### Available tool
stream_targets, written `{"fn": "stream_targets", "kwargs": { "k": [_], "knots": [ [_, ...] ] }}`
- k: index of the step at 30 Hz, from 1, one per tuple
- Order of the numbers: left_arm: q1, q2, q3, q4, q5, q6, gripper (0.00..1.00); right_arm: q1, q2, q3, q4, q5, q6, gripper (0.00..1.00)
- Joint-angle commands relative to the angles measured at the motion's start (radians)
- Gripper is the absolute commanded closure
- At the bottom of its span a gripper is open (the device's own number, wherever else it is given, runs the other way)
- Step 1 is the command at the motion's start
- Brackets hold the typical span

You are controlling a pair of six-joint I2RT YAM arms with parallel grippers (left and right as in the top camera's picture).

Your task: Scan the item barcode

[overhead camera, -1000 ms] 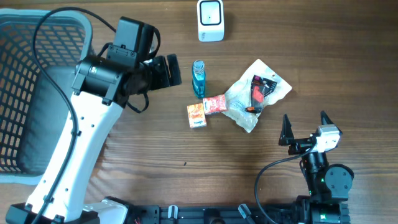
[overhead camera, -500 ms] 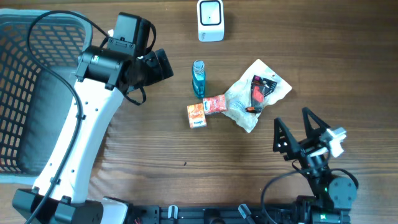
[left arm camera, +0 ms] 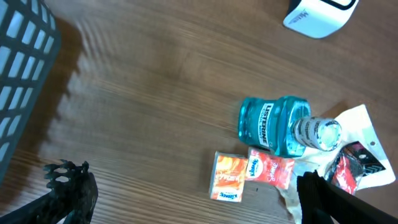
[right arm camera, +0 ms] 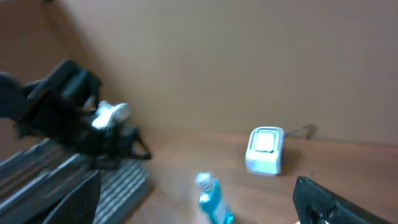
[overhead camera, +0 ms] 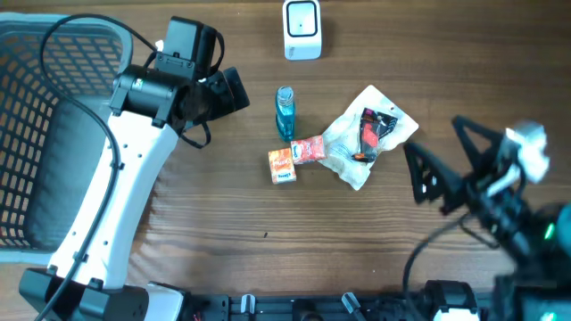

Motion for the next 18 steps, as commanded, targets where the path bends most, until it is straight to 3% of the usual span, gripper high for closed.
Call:
{"fn": "stream_targets", "kwargs": {
  "k": [1,5,8,11,14,18],
  "knots": [
    [0.003,0.006,-0.003,0.003,0.001,-0.016,0.00,0.001,0.231,0.166,-0.005,-0.356,-0.041,0.00],
    [0.003,0.006,-0.003,0.003,0.001,-0.016,0.00,0.002,0.415,0.186,0.063,-0.465,0.179,0.00],
    [0.003,0.006,-0.003,0.003,0.001,-0.017,0.00,0.043,0.548,0.186,0.033,-0.488,0.118,0.00],
    [0.003,0.006,-0.003,0.003,0.001,-0.017,0.00,0.129,0.644,0.186,-0.042,-0.335,0.106,0.00],
    [0.003,0.007,-0.003,0.003,0.000,-0.021,0.00,0.261,0.730,0.186,-0.098,-0.055,0.090,0.00],
    [0.016,0.006,-0.002,0.014,0.003,-0.024,0.00,0.395,0.753,0.186,-0.131,0.231,0.120,0.00]
  ]
}}
